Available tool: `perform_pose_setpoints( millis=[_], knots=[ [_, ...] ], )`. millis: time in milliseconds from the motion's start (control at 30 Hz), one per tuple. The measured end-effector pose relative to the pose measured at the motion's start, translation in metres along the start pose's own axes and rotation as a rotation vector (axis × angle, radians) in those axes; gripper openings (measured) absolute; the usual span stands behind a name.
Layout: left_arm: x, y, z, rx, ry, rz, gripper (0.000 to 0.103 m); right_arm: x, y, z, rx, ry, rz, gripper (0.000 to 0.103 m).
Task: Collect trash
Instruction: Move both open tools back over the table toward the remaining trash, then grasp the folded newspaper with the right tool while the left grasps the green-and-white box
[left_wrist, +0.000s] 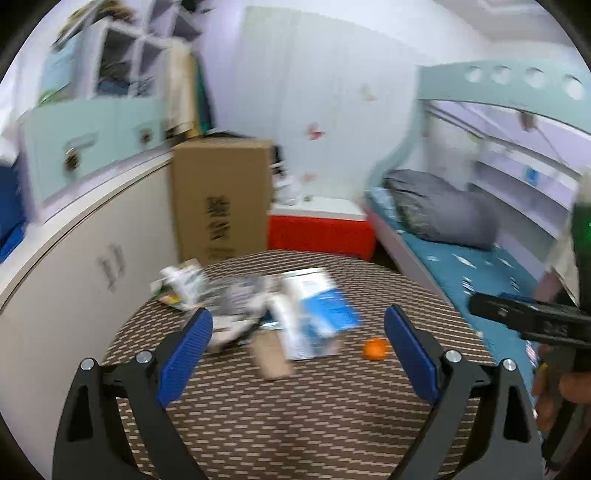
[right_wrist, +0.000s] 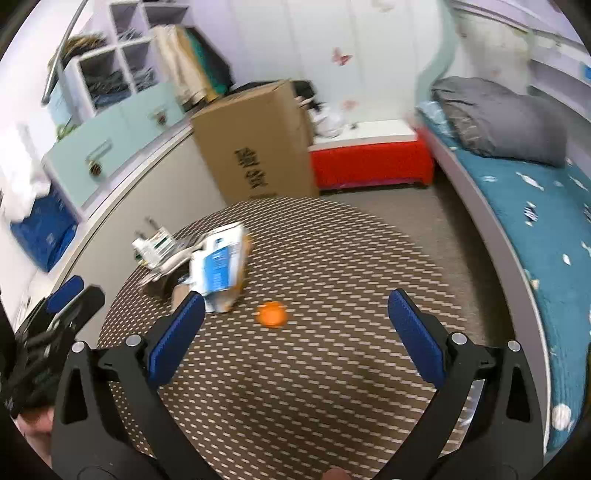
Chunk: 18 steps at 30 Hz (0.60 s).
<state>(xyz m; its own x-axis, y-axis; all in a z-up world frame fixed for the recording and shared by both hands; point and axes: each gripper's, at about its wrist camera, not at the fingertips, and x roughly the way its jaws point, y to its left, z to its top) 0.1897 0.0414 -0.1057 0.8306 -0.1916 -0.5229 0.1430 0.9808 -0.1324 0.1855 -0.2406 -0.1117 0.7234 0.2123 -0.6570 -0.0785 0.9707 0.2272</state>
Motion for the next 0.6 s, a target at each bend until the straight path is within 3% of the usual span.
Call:
perform_pose_setpoints(
  millis=[233, 433, 600],
  knots=[
    [0.026, 0.081, 0.002, -0.053, 0.019, 0.139, 0.092, 0.050, 0.071, 0.006, -0.088, 0.070, 0.089, 0.097],
    [0.060, 0.122, 0.012, -0.061, 0.040, 0.190, 0.092, 0.096, 0.125, 0.014, -0.111, 0.125, 0.180, 0.097],
    [0.098, 0.142, 0.022, -0.023, 0.073, 0.182, 0.092, 0.130, 0.146, 0.014, -0.051, 0.177, 0.238, 0.097]
  ],
)
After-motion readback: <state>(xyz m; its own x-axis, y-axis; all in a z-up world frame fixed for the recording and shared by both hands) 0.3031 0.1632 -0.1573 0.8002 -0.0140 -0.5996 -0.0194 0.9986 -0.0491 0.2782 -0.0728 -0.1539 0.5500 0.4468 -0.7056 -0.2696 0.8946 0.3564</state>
